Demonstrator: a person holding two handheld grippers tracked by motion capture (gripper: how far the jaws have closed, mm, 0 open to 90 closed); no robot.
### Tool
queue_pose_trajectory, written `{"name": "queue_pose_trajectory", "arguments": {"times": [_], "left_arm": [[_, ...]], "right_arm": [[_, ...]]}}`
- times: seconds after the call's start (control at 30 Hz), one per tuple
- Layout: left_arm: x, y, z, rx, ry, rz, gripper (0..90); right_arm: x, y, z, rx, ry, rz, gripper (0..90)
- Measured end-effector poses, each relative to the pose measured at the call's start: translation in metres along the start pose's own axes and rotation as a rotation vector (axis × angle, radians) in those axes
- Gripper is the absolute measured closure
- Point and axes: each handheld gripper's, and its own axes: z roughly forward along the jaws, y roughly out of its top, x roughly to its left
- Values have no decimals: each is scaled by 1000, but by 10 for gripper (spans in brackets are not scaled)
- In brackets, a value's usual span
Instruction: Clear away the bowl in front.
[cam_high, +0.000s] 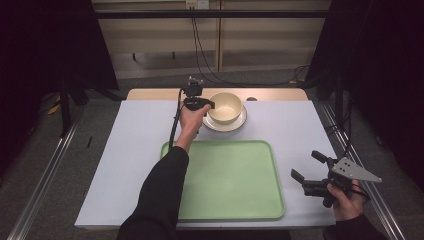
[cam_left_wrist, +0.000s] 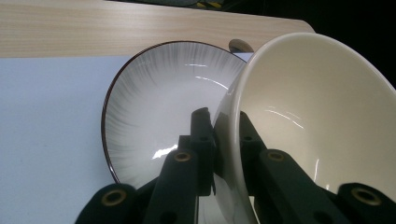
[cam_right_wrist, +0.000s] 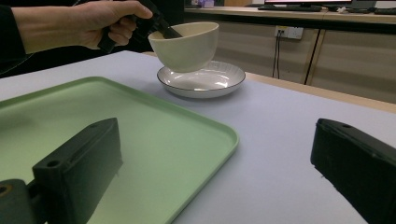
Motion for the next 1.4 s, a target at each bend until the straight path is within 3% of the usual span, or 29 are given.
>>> {"name": "queue_pose_trajectory", "arguments": {"times": [0.37, 0.57, 0.67, 0.77, 0.87, 1.03, 1.4], "left_arm": [[-3, 2, -12, 2, -15, 35, 826], [-2, 0, -18, -4, -22, 33, 825], [-6, 0, -22, -5, -20, 55, 825], [-8, 1, -27, 2, -34, 79, 825], [-11, 0, -30, -13, -45, 75, 825], [-18, -2, -38, 6, -67, 124, 824], [-28, -10, -48, -4, -111, 136, 824]], "right_arm": [[0, 0, 0, -7, -1, -3, 18], [0, 0, 0, -8, -3, 2, 18], [0, 0, 0, -6, 1, -10, 18], [0, 0, 0, -7, -3, 6, 18], [0, 0, -1, -5, -1, -3, 18], [0, 0, -1, -4, 6, 9, 18], [0, 0, -1, -6, 7, 6, 18]]}}
